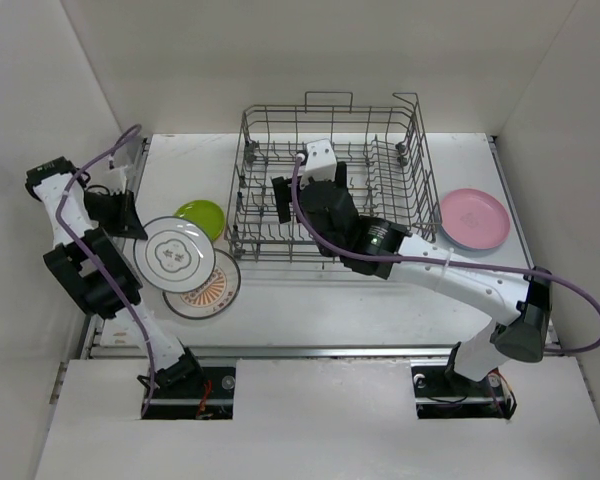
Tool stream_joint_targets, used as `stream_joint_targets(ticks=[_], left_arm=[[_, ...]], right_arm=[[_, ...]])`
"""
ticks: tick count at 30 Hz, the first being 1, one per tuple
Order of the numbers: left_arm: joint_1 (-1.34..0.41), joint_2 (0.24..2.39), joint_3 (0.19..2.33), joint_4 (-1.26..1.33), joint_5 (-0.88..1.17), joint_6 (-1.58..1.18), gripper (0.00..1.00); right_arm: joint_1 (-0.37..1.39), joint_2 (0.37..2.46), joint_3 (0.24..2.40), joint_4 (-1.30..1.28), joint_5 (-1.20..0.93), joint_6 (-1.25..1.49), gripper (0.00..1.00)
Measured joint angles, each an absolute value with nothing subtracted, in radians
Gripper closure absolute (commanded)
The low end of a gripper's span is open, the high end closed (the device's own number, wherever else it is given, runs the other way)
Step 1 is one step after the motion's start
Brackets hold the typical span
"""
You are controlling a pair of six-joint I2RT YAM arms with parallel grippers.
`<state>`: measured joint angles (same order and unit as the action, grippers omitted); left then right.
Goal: Unload the plates from the dish rack
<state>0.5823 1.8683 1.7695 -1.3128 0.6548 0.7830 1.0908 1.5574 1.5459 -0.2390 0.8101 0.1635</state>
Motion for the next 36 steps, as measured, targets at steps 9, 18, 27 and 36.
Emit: stream_joint_targets(ticks=[9, 18, 27, 36], left_arm=[[0.476, 1.870, 1.590, -1.303, 0.548, 0.930, 0.74], [0.356, 1.872, 1.582, -1.304, 0.503, 0.971, 0.19], [0.398, 1.806, 1.595, -1.309, 0.578, 0.959, 0.17], [0.503, 1.656, 1.599, -1.256, 0.615, 0.627, 0.12]], right_arm=[[1.087, 1.557, 1.541, -0.239, 0.803, 0.166, 0.10], [1.087, 1.557, 1.537, -0.238, 0.804, 0.170, 0.09], [1.018, 1.530, 1.504, -0.324, 0.876, 0.255, 0.09], [0.743, 1.300, 1.468, -0.602, 1.127, 0.514, 0.01]])
